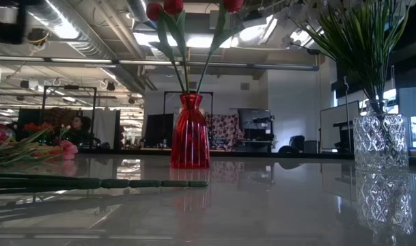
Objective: Sort flowers into vase by color
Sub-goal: Put the bottom pink flowers into the pink vase
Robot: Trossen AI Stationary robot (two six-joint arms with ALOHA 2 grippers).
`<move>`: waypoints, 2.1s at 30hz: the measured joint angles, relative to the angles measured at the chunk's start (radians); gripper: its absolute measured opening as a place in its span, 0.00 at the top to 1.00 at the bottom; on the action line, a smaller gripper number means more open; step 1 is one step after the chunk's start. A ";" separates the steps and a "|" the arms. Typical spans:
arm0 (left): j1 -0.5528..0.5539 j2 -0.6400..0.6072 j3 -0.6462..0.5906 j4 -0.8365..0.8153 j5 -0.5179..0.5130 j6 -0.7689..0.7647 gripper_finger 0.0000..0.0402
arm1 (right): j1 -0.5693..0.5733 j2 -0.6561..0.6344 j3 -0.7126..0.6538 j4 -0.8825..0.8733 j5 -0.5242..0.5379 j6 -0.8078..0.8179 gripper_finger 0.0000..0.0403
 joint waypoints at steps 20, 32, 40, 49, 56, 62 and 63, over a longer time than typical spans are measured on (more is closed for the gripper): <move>-0.061 0.162 0.002 -0.269 0.133 -0.178 0.74 | 0.000 -0.006 0.102 -0.091 0.230 -0.007 0.41; 0.104 0.153 0.054 0.005 -0.031 0.284 0.74 | 0.000 -0.006 0.102 -0.071 0.230 -0.016 0.41; 0.057 0.137 0.285 -0.666 0.274 0.039 0.74 | 0.000 -0.010 0.124 -0.106 0.242 -0.034 0.41; -0.079 0.177 0.162 -0.694 0.408 -0.211 0.74 | 0.000 -0.008 0.168 -0.121 0.341 -0.118 0.41; -0.039 0.247 0.117 -0.557 0.292 -0.095 0.74 | 0.000 0.026 0.170 0.025 0.367 -0.260 0.41; 0.050 0.273 0.120 -0.394 0.163 0.093 0.74 | 0.000 0.123 0.170 0.108 0.386 -0.376 0.41; 0.063 0.274 0.119 -0.373 0.127 0.123 0.74 | 0.000 0.137 0.170 0.108 0.411 -0.384 0.41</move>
